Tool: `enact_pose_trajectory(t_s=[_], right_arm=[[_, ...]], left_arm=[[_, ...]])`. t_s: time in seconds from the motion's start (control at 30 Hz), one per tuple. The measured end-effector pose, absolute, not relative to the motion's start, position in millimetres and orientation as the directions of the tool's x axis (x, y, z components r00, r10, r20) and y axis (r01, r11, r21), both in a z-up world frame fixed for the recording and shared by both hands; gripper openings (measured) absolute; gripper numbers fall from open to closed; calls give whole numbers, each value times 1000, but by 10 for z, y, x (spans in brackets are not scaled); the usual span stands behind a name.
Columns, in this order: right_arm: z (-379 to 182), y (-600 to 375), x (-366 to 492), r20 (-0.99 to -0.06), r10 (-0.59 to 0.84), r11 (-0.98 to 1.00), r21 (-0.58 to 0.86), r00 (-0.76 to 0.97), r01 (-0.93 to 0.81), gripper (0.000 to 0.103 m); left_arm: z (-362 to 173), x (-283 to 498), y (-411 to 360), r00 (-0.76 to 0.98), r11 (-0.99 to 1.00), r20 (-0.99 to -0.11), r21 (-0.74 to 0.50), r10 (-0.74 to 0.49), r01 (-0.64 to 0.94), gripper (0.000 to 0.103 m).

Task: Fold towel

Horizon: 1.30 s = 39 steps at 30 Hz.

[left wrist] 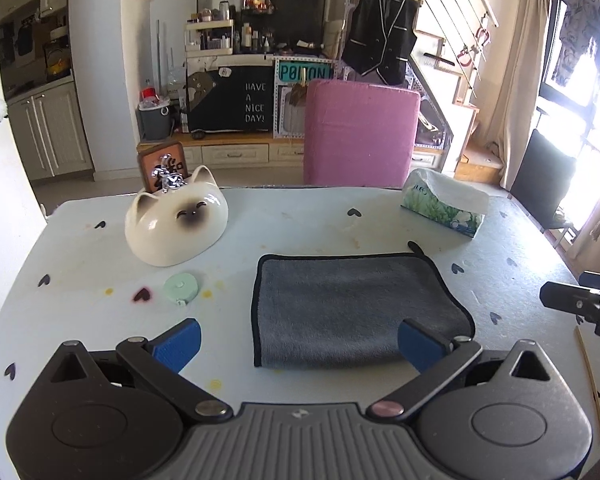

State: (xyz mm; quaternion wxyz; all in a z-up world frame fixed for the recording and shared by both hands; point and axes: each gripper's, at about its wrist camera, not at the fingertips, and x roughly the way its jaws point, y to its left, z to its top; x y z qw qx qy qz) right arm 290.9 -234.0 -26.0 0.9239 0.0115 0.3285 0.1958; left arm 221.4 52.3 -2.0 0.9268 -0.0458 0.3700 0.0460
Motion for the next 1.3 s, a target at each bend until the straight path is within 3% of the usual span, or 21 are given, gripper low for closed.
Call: enact_pose_trajectory(t_s=[0.37, 1.3], right_arm=[[-92, -2512, 2263, -549, 408, 907, 156, 729, -391, 103], [-91, -2794, 1353, -537, 484, 864, 168, 691, -474, 103]], left_arm=[[61, 1631, 345, 741, 993, -668, -30, 66, -116, 103], [-51, 773, 231, 732, 994, -680, -96, -32, -46, 103]])
